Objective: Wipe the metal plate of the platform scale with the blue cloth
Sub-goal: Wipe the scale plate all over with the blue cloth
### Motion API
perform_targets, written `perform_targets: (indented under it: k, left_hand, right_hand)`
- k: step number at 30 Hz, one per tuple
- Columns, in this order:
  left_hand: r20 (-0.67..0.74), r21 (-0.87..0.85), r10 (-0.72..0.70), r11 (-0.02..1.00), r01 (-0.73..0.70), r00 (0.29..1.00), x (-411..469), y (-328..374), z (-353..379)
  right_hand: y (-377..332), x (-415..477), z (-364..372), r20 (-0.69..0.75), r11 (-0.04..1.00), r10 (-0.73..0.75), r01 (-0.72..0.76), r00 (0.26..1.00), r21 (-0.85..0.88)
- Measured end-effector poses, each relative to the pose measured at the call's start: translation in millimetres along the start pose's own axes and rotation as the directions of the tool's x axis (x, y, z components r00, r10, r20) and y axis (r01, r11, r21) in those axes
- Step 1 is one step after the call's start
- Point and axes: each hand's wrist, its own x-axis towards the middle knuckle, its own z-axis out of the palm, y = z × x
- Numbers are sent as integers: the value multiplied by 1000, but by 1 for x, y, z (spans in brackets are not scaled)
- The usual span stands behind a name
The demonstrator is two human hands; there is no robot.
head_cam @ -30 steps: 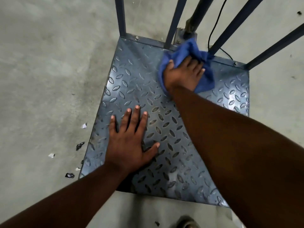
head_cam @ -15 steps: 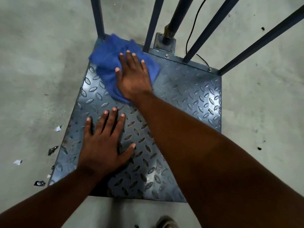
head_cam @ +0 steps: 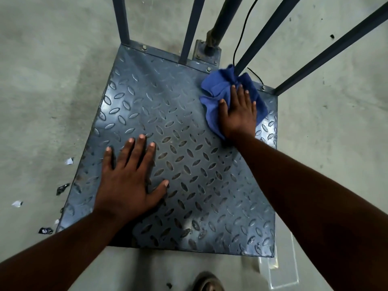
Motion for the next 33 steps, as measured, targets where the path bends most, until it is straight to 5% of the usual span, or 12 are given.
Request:
perform_targets:
  k: [5, 10, 15, 21, 26, 30, 33]
  left_hand:
    - [-5, 3, 3, 1000, -3, 1000, 0, -1, 1]
    - [-4, 14, -3, 1000, 3, 1000, 0, -2, 3]
    - [-4, 23, 8, 1000, -8, 1000, 1, -1, 2]
    - [-5, 20, -7, 1000, 7, 1000, 0, 2, 1]
    - [-46, -3, -11, 1000, 11, 999, -1, 3, 3]
    - [-33, 4, -11, 1000, 11, 999, 0, 3, 3]
    - [-38, 11, -15, 1000, 15, 999, 0, 3, 3]
  right_hand:
    - [24, -80, -5, 64, 989, -143, 145, 988, -34]
    - [85, -223, -18, 249, 852, -485, 518, 838, -83]
    - [99, -237, -15, 255, 842, -494, 530, 831, -95]
    - [96, -143, -10, 101, 984, -139, 149, 985, -97]
    - [85, -22, -21, 18, 988, 152, -153, 988, 11]
    - [78, 4, -19, -35, 974, 227, -227, 973, 4]
    - [78, -20, -19, -19, 990, 138, -139, 990, -25]
